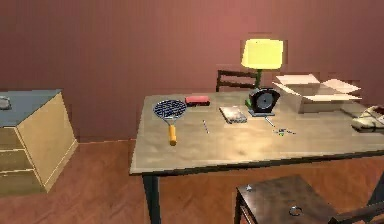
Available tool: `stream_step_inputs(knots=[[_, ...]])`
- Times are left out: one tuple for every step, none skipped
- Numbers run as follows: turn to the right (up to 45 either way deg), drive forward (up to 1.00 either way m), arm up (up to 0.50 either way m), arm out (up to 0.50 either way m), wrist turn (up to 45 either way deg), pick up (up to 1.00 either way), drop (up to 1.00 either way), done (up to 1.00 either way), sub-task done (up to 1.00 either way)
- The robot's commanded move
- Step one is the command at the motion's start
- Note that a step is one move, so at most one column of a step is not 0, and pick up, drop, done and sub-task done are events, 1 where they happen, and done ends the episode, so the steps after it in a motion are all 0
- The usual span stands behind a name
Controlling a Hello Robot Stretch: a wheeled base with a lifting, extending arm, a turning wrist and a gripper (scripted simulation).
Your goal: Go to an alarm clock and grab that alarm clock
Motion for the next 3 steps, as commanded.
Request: stream_step_inputs(knots=[[0.0, 0.55, 0.0, 0.0, 0.0, 0.0, 0.0, 0.0, 0.0], [-45.0, 0.0, 0.0, 0.0, 0.0, 0.0, 0.0, 0.0, 0.0], [-12.0, 0.0, 0.0, 0.0, 0.0, 0.0, 0.0, 0.0, 0.0]])
